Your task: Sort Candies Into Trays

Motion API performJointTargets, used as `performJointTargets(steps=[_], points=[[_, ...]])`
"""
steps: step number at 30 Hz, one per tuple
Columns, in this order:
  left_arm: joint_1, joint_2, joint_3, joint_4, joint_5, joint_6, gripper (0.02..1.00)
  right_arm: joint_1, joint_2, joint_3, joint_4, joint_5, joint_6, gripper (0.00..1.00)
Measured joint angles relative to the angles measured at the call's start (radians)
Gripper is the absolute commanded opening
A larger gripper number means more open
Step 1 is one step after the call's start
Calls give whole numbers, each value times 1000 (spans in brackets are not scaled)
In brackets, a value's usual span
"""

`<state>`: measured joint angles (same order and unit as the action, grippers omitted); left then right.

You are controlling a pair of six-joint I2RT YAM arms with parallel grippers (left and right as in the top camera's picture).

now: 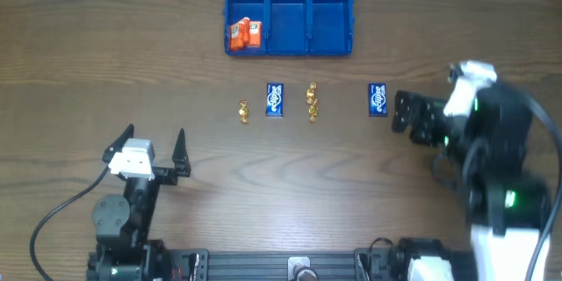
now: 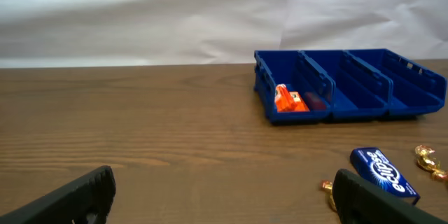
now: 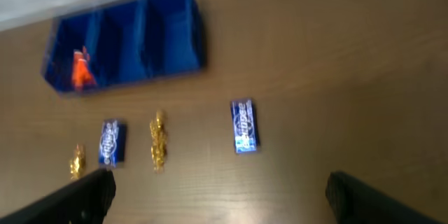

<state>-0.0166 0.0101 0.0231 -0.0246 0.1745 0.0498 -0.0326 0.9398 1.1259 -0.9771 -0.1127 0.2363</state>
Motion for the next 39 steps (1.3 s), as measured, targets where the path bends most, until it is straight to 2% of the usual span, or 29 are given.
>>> performJointTargets(steps=[6,13,23,34,35,37,39], points=[[0,0,0,0,0,0,996,0,408,243,-187,0,-48,1000],[0,0,0,0,0,0,998,40,780,278,-159,22,-69,1000],[0,0,0,0,0,0,998,126,982,278,-23,153,-78,1000],[0,0,0,0,0,0,998,126,1109,279,51,176,-92,1000],[0,0,0,0,0,0,998,126,1115,279,55,174,-93,987],[0,0,0,0,0,0,998,126,1117,279,63,161,-93,884],[0,0,0,0,0,0,998,124,1117,279,68,151,-101,706]])
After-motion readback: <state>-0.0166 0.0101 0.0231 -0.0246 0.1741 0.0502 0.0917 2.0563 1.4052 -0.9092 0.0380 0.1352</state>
